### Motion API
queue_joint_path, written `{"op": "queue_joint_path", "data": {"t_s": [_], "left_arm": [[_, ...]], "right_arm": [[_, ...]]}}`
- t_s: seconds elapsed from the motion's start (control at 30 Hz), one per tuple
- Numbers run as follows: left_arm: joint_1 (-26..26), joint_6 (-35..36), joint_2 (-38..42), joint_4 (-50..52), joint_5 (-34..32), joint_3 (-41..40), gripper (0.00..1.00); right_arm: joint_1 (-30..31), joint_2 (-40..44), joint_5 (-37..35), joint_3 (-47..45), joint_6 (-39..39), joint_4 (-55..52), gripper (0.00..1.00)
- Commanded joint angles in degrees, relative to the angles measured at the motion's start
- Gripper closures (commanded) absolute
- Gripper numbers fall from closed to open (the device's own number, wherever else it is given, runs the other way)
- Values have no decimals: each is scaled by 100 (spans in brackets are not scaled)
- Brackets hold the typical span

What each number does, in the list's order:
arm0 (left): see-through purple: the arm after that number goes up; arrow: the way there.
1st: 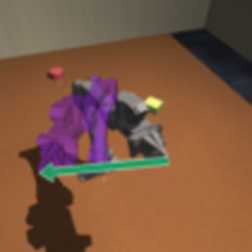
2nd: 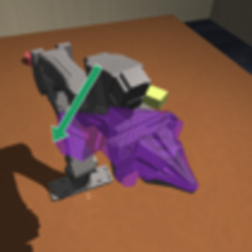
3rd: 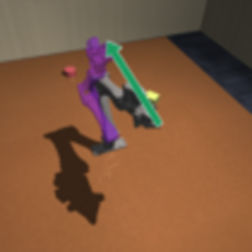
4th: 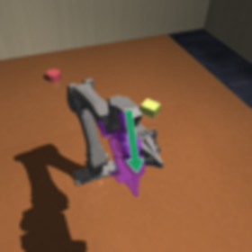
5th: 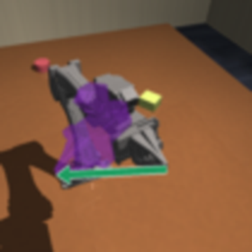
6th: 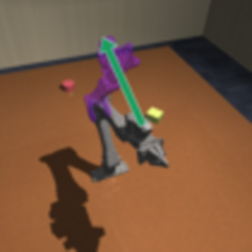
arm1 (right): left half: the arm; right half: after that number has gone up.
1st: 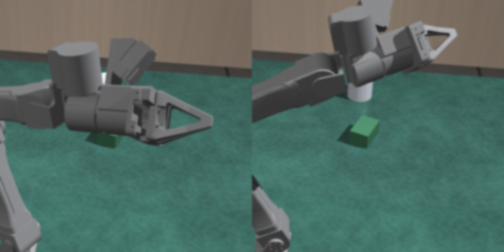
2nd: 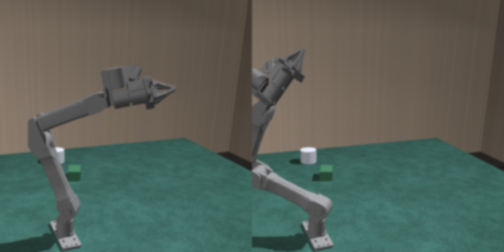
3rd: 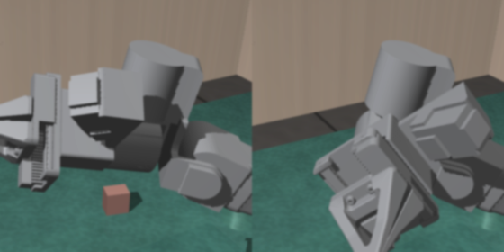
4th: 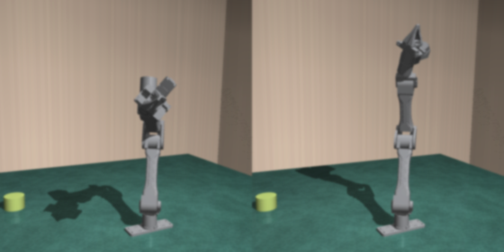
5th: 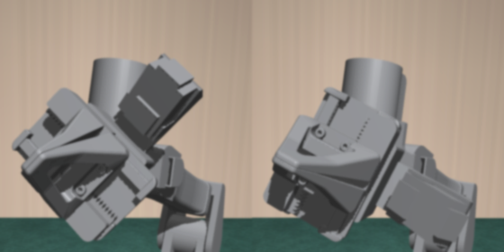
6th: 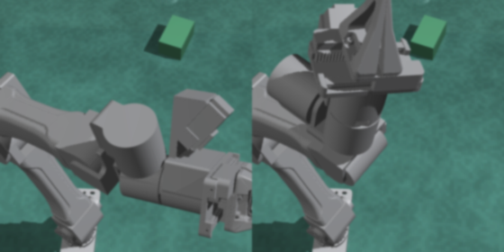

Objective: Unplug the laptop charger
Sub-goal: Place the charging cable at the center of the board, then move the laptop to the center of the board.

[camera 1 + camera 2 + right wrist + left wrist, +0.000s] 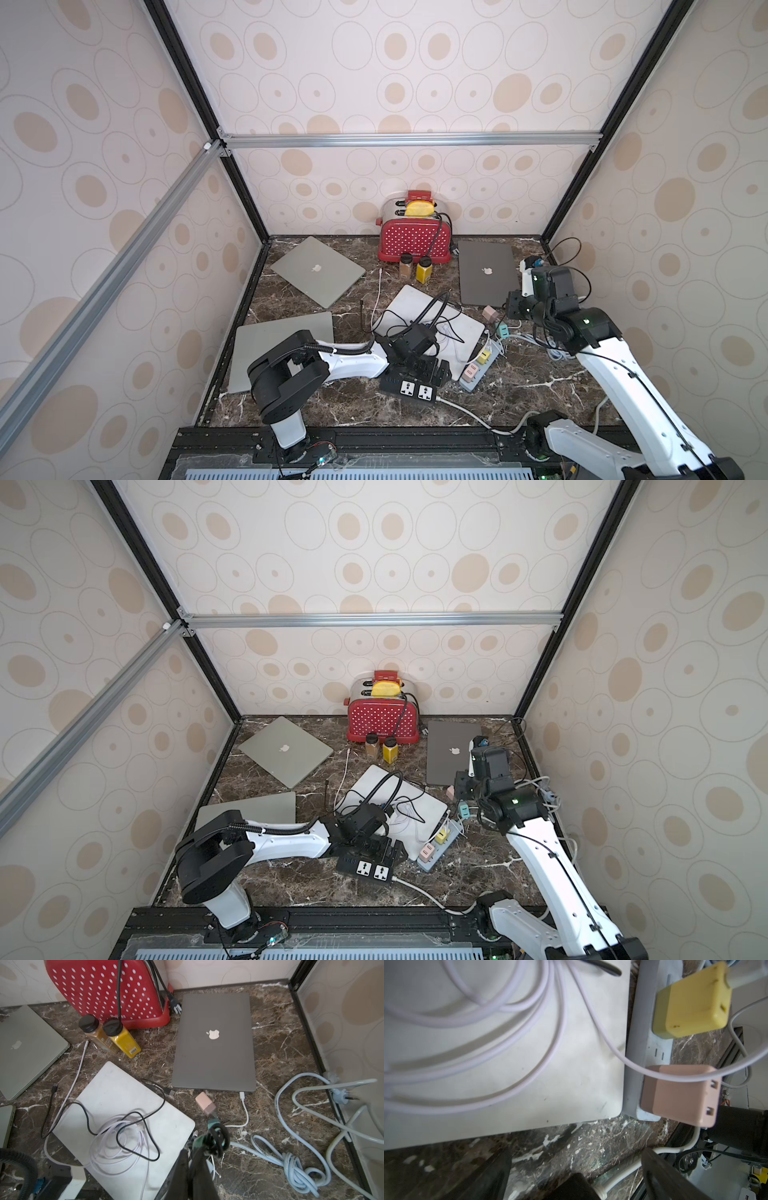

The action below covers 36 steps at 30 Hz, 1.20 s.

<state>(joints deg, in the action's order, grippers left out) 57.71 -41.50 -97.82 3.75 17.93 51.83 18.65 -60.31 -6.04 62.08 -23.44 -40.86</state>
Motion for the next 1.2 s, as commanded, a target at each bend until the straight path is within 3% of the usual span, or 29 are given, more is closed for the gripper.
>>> {"op": "queue_joint_path", "data": {"t_s": [0.0,0.33,0.47,0.67,0.93,1.17], "left_arm": [[-169,314,45,403,272,334,1],[-616,565,18,1027,470,863,1],[-708,558,135,1089,451,748,1],[-1024,528,305,1011,539,445,1],[-1736,809,937,1423,714,192,1],[-2097,1055,1139,1657,758,204,1]], "right_arm": [[-257,-363,578,196,207,34,100],[-1387,-1416,1283,339,352,-36,98],[-1444,-1747,1408,410,476,-262,65],[-1441,-1808,1654,386,484,-309,47],[-1143,-1570,2451,676,654,-876,39],[-983,-1930,2858,64,625,-712,38]]}}
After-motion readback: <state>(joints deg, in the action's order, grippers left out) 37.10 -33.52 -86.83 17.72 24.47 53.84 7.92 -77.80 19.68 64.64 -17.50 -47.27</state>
